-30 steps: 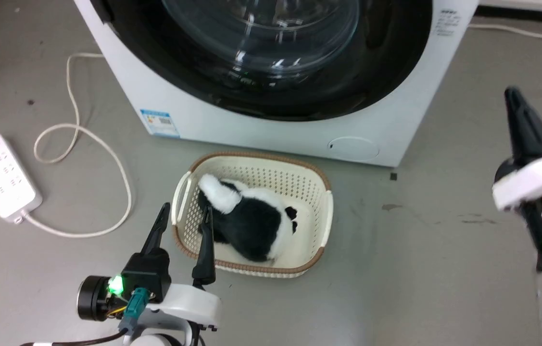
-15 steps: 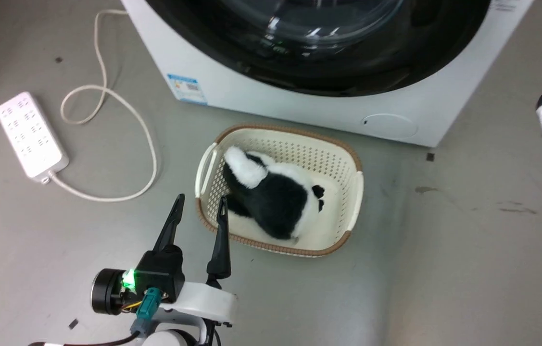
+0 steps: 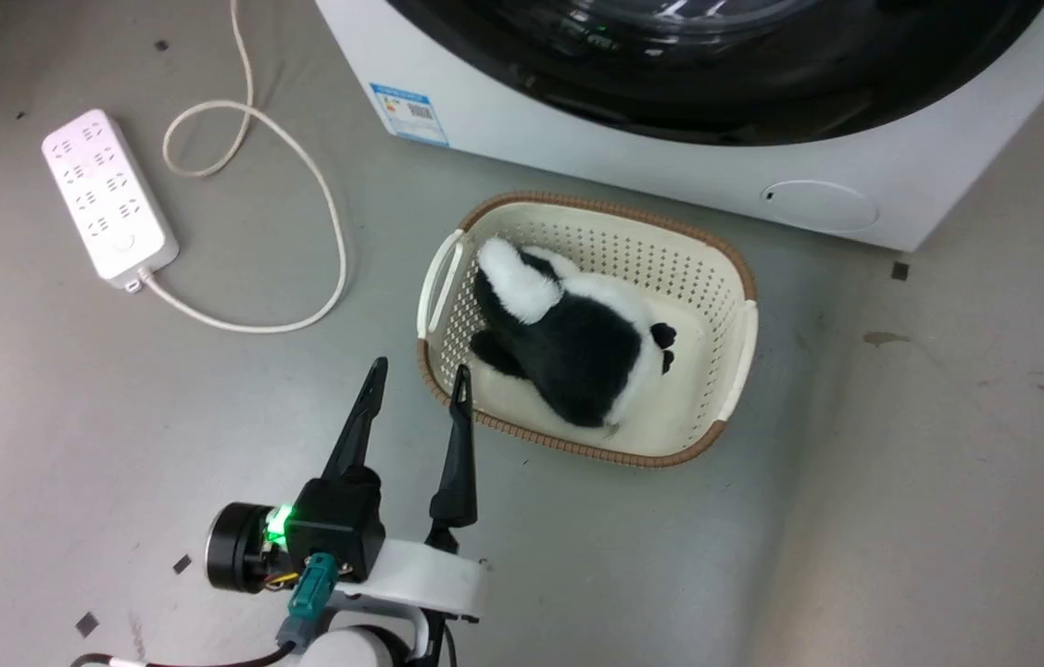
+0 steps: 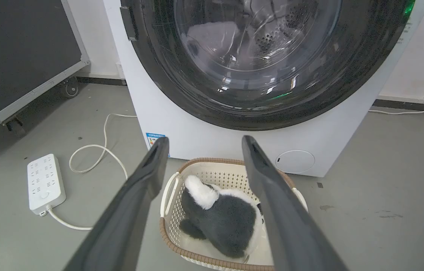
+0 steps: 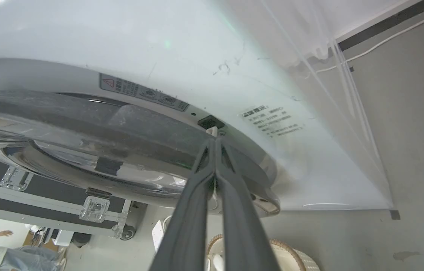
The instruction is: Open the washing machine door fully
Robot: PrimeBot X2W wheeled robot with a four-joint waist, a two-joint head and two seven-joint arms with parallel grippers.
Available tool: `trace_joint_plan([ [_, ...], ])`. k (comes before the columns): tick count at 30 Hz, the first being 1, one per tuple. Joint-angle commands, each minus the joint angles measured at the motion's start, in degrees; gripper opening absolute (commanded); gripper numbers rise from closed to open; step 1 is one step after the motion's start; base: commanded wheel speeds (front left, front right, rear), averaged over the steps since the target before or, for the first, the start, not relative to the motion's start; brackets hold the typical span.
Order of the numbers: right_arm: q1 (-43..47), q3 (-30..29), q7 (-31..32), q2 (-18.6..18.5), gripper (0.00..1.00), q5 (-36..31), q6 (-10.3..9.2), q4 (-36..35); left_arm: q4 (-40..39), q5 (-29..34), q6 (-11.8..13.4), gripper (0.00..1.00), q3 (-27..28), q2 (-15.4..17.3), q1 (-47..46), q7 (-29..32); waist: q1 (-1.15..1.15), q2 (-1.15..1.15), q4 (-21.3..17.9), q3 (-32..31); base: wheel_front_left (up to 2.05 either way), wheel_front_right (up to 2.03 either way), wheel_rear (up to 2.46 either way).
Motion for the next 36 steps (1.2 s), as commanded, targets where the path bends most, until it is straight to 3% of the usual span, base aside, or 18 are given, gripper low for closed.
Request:
trace_joint_plan([
  [1, -4.0, -1.5, 1.8, -0.9, 0.0, 1.4, -0.02, 2.6, -0.2, -0.5, 0.7, 1.0, -0.9, 0.1, -1.3, -0.7, -0.01, 0.0, 0.9, 0.9, 0.0, 0.0, 0.0],
  [6, -12.3, -5.9, 8.1, -3.1, 0.0, 3.4, -0.02, 11.6, -0.2, -1.4, 1.7, 1.0, -2.8, 0.1, -2.0, -1.5, -0.01, 0.0, 2.7, 2.7, 0.0, 0.0, 0.0],
  [22, -24.1, -12.0, 19.8, -6.7, 0.0, 7.5, -0.03, 26.2, -0.2, -2.5, 3.8, 1.0, -5.7, 0.1, -3.8, -3.3, -0.01, 0.0, 5.2, 5.4, 0.0, 0.0, 0.0],
  [29, -23.8, -14.3, 24.9, -6.9, 0.0, 10.2, -0.03, 30.5, 0.1, -2.2, 4.3, 1.0, -5.8, 0.1, -3.6, -4.1, -0.01, 0.0, 5.2, 3.5, 0.0, 0.0, 0.0],
  [36, -16.0, -14.4, 26.9, -3.0, 0.0, 11.8, -0.03, 29.3, 1.2, -1.0, 2.8, 1.0, -4.1, 0.1, -2.2, -4.3, -0.01, 0.0, 3.1, -2.0, 0.0, 0.0, 0.0],
])
